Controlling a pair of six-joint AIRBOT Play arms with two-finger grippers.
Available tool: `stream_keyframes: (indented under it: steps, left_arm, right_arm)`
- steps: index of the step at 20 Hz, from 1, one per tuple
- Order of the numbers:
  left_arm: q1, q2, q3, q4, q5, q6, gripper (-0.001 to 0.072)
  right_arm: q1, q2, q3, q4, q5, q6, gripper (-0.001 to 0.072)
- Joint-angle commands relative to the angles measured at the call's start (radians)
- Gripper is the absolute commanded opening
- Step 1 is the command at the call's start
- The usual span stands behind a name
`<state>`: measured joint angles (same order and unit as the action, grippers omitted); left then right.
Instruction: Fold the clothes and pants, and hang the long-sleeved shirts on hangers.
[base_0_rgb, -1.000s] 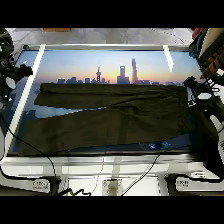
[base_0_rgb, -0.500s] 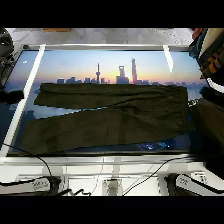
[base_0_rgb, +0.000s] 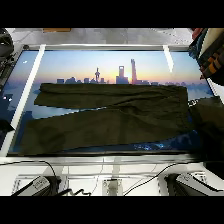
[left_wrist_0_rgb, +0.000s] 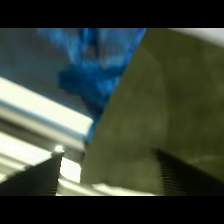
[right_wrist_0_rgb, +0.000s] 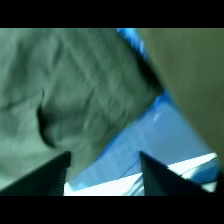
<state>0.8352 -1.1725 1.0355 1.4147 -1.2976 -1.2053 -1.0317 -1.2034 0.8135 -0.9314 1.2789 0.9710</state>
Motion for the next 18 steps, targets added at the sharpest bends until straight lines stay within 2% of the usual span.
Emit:
stream_keyframes:
  steps: [1, 4, 5, 6, 10, 11, 12, 13, 15, 18]
  left_arm:
    - [0.077, 0.020, -0.154, -0.018, 0.008, 0.006, 0.0696]
    - [0.097, 0.020, -0.222, -0.018, 0.042, 0.005, 0.0697]
    - [0.100, 0.020, -0.237, -0.018, 0.052, 0.005, 0.0698]
    - [0.102, 0.020, -0.249, -0.018, 0.060, 0.002, 0.0698]
    - [0.102, 0.020, -0.274, -0.039, 0.029, -0.074, 0.0697]
    - [0.102, 0.020, -0.279, -0.057, 0.016, -0.082, 0.0697]
    - [0.102, 0.020, -0.280, -0.071, 0.005, -0.082, 0.0698]
    - [0.102, 0.021, -0.280, -0.074, 0.000, -0.082, 0.0700]
    - [0.102, 0.021, -0.286, -0.059, -0.006, -0.097, 0.0700]
    - [0.102, 0.021, -0.310, -0.055, -0.008, -0.100, 0.0700]
  right_arm:
    - [-0.020, -0.002, -0.079, 0.024, -0.029, 0.063, 0.0496]
    - [-0.011, -0.023, -0.104, 0.099, -0.119, 0.106, 0.0503]
    - [-0.002, -0.036, -0.108, 0.119, -0.148, 0.117, 0.0603]
    - [0.018, -0.052, -0.108, 0.128, -0.186, 0.121, 0.0627]
    - [0.142, -0.120, -0.108, 0.177, -0.311, 0.166, 0.0606]
    - [0.179, -0.129, -0.108, 0.172, -0.359, 0.194, 0.0466]
    - [0.210, -0.129, -0.108, 0.173, -0.404, 0.200, 0.0244]
    - [0.233, -0.127, -0.106, 0.175, -0.436, 0.200, 0.0132]
    - [0.267, -0.126, -0.099, 0.176, -0.463, 0.207, 0.0035]
    - [0.273, -0.126, -0.095, 0.175, -0.451, 0.207, 0.0035]
